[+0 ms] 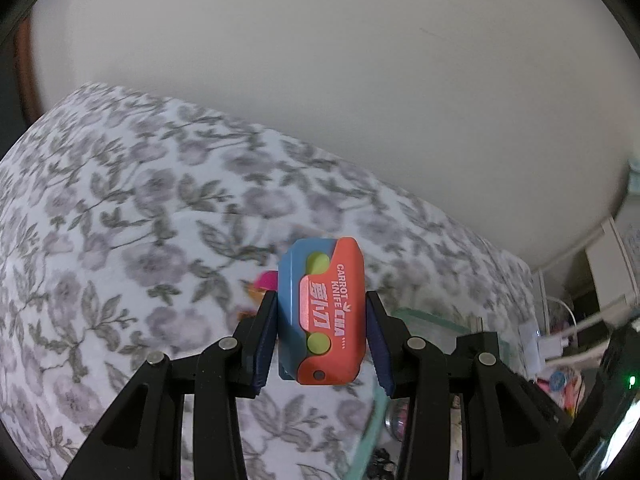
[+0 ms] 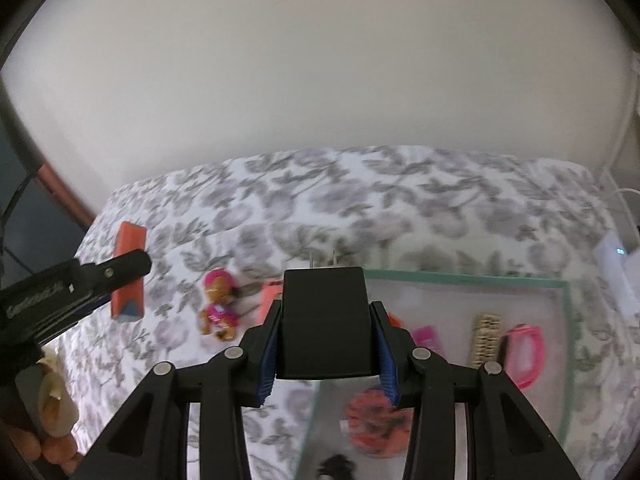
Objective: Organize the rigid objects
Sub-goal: 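Carry the orange-and-blue box and black plug into the tray and open both tools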
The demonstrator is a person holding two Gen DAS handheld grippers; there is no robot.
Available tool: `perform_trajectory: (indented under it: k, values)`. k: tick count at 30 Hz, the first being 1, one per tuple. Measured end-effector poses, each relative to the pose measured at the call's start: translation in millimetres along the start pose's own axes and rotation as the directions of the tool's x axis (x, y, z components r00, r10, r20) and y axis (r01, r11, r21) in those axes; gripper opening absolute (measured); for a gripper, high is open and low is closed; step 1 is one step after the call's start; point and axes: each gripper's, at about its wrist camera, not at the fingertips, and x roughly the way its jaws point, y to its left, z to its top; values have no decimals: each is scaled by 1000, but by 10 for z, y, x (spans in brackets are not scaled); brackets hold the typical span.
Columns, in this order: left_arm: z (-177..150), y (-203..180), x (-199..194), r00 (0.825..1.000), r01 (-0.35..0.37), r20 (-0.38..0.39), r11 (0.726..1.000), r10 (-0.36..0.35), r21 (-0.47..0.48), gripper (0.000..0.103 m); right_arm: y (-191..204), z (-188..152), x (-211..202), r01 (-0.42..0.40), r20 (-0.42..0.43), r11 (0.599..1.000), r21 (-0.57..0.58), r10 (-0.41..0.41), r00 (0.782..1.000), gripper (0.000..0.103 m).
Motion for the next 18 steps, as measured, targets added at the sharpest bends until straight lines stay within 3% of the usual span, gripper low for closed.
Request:
perform_trajectory:
  k: [4,18]
  values:
    - [-85,-251,37,999,35,-17,998,-34,57,44,-241,18,-92,91,11,996,19,-92,996,44]
    - [-405,-936,346,991,109,-98,974,-91,199,44,-870,-46,-104,222,-36,972,79,-220,975,44]
